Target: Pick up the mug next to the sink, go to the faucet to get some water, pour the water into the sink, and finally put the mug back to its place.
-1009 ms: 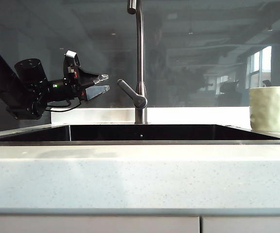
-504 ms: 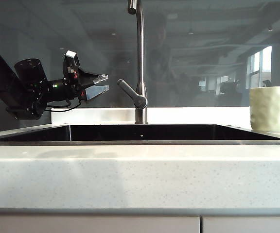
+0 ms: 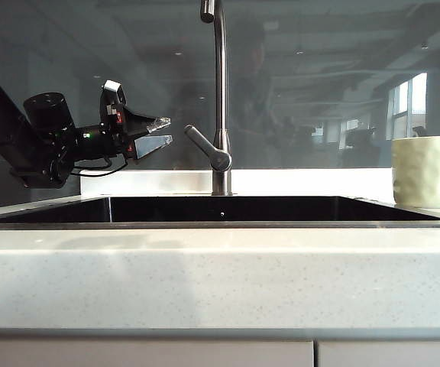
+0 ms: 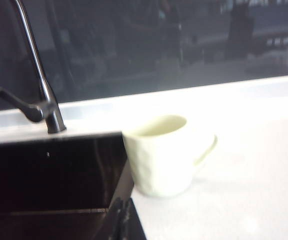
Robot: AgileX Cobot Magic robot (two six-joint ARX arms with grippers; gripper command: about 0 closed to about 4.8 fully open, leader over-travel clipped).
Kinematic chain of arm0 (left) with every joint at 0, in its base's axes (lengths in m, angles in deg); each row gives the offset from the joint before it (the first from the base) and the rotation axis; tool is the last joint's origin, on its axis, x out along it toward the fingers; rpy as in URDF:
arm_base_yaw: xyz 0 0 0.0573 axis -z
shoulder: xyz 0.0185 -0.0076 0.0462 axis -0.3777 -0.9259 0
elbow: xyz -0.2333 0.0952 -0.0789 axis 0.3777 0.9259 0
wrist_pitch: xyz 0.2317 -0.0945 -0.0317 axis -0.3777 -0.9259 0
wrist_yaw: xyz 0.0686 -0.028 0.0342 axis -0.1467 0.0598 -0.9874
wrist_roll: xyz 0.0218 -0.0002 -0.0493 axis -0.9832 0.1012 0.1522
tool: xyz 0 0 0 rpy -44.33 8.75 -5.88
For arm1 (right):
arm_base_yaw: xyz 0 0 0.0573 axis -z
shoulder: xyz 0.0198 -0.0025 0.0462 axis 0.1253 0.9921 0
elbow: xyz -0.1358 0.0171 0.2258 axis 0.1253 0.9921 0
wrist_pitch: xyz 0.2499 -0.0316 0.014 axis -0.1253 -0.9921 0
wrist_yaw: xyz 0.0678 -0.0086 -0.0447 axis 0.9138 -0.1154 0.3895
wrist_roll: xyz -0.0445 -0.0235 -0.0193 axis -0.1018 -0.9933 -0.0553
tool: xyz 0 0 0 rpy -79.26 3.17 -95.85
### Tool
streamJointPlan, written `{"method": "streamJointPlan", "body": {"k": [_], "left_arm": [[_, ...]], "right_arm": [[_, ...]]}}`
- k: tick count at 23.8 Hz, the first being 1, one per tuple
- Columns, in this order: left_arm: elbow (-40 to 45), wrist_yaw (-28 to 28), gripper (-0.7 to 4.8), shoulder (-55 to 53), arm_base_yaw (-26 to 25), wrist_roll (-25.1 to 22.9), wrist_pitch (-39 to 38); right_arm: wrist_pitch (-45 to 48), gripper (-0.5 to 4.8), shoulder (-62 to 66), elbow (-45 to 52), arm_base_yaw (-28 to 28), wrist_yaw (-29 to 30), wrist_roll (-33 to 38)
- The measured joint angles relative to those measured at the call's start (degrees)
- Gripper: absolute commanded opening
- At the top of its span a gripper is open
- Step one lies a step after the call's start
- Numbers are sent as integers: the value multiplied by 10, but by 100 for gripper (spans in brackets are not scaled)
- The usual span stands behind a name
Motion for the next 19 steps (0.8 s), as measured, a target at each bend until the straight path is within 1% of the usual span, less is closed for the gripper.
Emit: {"method": "streamJointPlan", "body": {"k": [10,19], "left_arm": [[0,0,340,0,0,0,0],[0,0,340,0,0,0,0]], "right_arm": [[-35,-6,0,0,0,-10,-14],[-37,-6,0,0,0,-10,-14]]}}
